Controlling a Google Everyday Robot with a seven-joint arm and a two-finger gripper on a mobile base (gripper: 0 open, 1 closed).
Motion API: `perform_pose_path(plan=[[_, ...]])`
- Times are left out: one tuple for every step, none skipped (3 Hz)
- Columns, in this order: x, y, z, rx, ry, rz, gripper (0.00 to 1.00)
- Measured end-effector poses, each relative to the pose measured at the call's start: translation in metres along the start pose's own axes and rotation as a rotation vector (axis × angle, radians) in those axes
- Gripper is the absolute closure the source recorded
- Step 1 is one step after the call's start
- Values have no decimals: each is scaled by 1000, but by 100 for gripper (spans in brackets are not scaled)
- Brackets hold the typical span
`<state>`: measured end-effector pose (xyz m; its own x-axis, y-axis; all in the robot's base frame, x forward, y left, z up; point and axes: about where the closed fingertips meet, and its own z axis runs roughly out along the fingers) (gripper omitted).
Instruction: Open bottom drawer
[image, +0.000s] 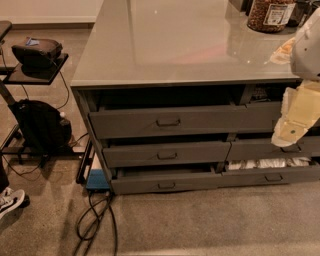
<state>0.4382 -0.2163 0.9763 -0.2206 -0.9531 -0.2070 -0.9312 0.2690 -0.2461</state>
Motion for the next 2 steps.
perform_pose_path(plan=[[-3, 0, 0, 1, -3, -6, 0], [-8, 13, 30, -23, -31, -46, 0]])
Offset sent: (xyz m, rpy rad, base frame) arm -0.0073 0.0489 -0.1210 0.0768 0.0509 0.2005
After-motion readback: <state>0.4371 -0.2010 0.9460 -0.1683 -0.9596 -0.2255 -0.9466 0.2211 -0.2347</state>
